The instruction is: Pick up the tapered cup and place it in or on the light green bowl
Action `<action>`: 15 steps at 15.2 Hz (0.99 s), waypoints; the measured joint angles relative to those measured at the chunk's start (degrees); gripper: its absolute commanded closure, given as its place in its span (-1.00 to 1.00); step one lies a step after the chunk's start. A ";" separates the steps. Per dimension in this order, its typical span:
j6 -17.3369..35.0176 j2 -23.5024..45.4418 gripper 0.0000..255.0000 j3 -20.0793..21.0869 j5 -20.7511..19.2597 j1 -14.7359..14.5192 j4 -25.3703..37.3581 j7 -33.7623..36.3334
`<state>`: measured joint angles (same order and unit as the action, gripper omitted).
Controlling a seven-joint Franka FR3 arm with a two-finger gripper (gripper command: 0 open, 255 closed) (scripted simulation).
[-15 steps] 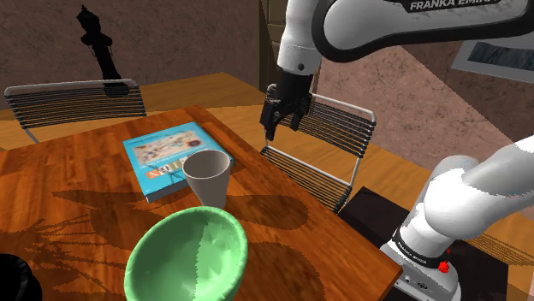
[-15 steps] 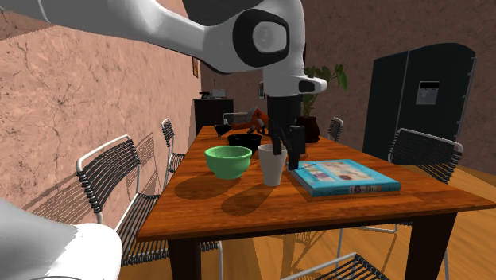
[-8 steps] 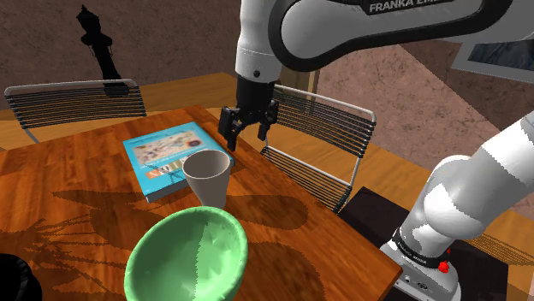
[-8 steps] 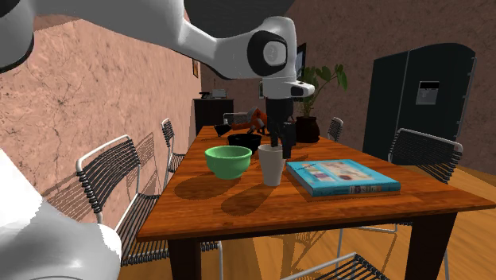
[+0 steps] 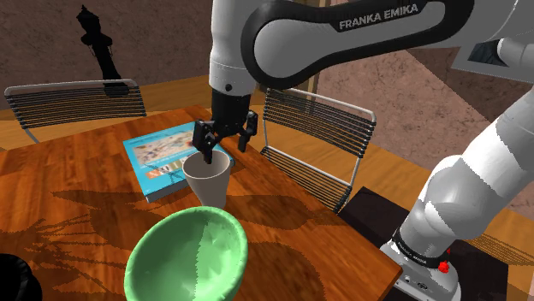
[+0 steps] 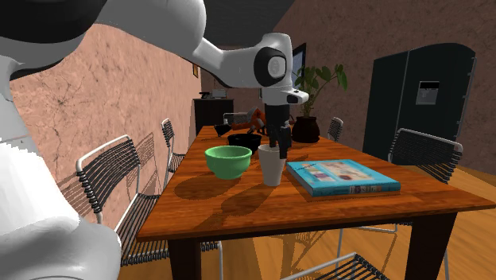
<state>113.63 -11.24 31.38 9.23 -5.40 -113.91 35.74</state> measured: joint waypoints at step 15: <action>3.54 1.09 1.00 0.53 -0.39 -0.08 -2.48 0.29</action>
<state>117.17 -10.16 31.91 8.84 -5.48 -116.38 36.03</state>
